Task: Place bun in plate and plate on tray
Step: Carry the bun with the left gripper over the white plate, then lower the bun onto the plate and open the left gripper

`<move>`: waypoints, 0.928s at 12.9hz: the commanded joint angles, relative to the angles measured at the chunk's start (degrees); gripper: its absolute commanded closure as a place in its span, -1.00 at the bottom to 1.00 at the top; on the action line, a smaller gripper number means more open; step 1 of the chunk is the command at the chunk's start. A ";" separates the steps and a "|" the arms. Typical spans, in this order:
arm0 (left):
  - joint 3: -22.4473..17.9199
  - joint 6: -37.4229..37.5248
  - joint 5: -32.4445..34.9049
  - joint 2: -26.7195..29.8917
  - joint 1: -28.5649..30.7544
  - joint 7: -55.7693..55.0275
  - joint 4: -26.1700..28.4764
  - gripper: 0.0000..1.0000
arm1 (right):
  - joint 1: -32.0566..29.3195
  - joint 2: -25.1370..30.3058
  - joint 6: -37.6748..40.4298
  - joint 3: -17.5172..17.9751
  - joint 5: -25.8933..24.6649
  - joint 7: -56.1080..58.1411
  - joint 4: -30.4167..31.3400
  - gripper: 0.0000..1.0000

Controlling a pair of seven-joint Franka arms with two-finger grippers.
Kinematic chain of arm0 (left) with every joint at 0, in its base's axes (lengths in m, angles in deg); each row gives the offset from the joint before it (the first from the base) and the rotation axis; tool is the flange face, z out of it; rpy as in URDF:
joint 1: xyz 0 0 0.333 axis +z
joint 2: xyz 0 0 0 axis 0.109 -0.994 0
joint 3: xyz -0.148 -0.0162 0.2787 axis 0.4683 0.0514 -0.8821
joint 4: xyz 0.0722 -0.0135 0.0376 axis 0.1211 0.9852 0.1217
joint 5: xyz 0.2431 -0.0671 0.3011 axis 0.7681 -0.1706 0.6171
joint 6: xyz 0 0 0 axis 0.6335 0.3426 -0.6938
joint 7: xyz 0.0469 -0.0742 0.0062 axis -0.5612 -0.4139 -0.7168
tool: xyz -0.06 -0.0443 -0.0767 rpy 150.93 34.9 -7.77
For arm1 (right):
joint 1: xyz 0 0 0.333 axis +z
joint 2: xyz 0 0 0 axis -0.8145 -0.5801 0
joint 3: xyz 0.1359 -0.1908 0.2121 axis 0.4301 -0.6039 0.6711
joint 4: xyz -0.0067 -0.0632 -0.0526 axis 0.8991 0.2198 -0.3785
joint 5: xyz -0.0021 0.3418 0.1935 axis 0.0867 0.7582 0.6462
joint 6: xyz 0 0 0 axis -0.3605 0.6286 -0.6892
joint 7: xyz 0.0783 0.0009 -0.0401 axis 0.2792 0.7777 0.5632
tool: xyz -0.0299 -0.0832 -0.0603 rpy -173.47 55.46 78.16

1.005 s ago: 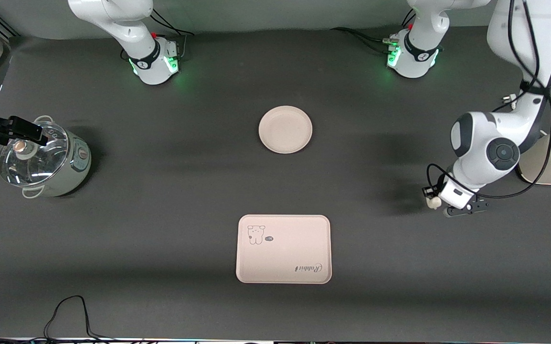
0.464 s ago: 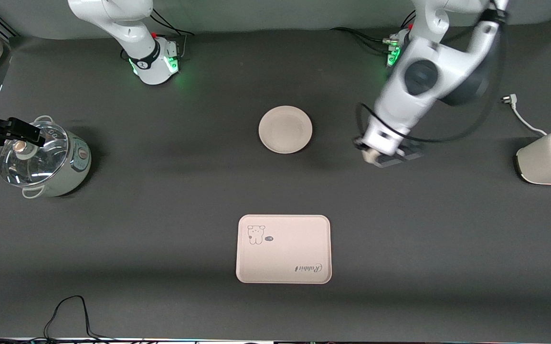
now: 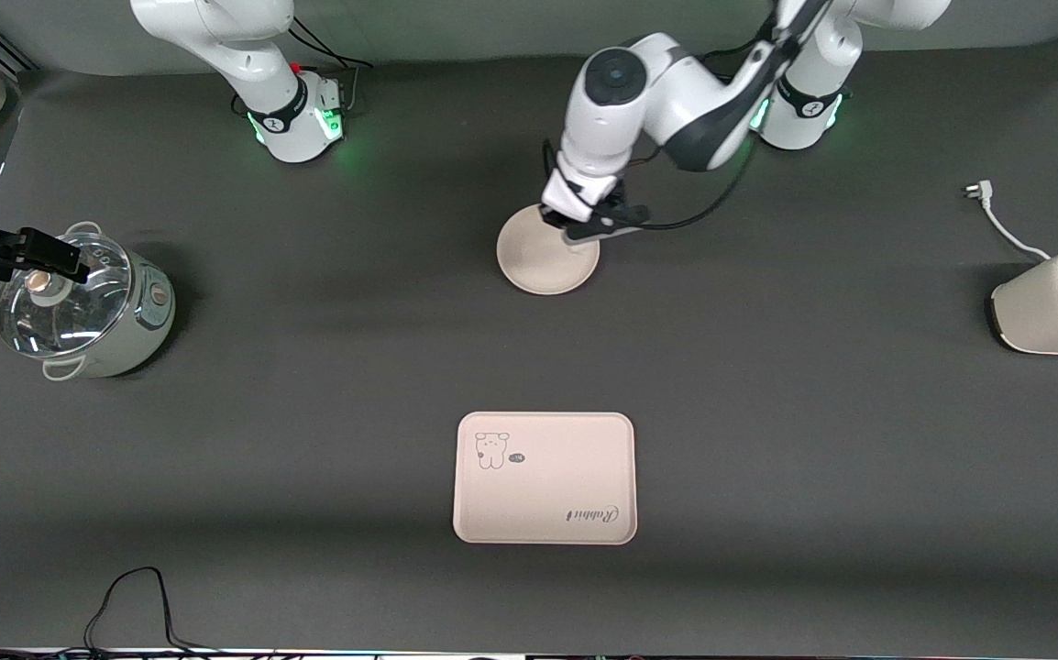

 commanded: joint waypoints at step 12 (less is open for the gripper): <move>-1.01 -9.45 6.46 -14.48 -3.34 -2.96 -0.92 -0.08 | 0.48 1.60 -0.49 -0.21 -0.84 0.39 1.60 -1.00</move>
